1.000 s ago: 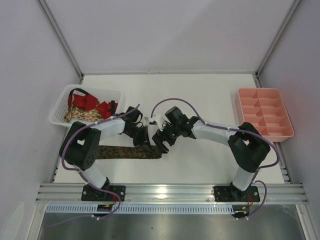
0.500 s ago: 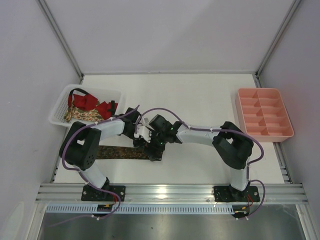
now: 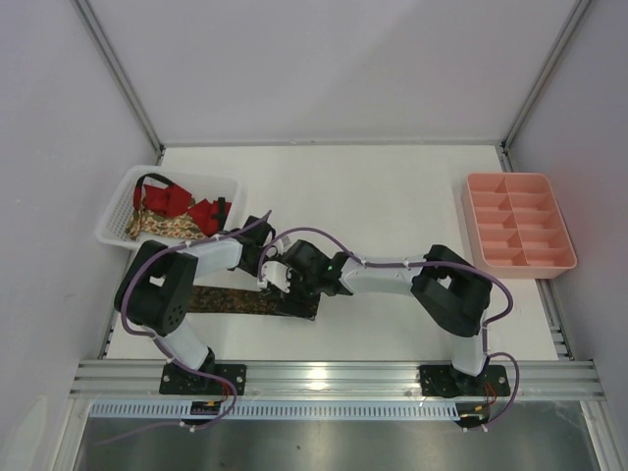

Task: Roll the ties
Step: Roll the tie

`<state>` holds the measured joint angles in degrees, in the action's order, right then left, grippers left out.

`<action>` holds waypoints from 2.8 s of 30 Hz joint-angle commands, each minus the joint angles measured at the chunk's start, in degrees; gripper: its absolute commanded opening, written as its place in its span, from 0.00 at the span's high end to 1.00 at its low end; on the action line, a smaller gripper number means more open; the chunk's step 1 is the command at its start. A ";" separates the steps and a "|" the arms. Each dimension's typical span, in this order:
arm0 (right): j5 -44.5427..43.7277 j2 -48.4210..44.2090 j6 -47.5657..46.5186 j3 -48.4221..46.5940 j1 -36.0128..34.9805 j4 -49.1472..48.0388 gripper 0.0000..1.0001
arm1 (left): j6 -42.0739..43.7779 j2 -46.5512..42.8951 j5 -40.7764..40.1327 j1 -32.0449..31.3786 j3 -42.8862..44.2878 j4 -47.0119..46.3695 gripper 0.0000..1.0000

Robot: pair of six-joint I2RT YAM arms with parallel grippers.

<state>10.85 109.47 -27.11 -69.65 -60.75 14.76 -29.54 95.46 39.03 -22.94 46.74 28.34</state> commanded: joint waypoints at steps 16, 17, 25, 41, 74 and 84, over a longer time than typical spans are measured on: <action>8.31 -2.33 2.24 4.78 4.59 0.09 0.00 | -0.08 -3.35 -0.09 0.00 -1.65 -1.71 0.99; 8.22 -2.42 1.89 5.31 4.42 -0.08 0.00 | -0.34 -3.35 -0.09 0.00 -1.65 -1.97 0.99; 9.28 -5.23 2.95 9.26 3.80 -1.93 0.00 | -1.92 -3.35 0.35 -0.09 -2.18 -3.11 1.00; 4.08 -0.49 4.00 6.46 1.86 -4.14 0.19 | -3.51 -5.11 1.67 -0.09 -3.85 -3.20 0.99; 3.04 -19.45 19.54 14.89 9.50 -7.66 0.00 | -1.93 -1.33 -0.18 0.09 -1.13 -2.06 1.00; 23.49 -17.99 46.60 10.40 22.94 3.18 0.02 | -0.96 0.34 -0.09 0.88 1.51 -0.30 1.00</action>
<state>22.48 89.38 7.22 -58.94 -41.78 15.59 -32.49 94.98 39.53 -22.74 45.91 27.70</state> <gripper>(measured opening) 0.991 0.009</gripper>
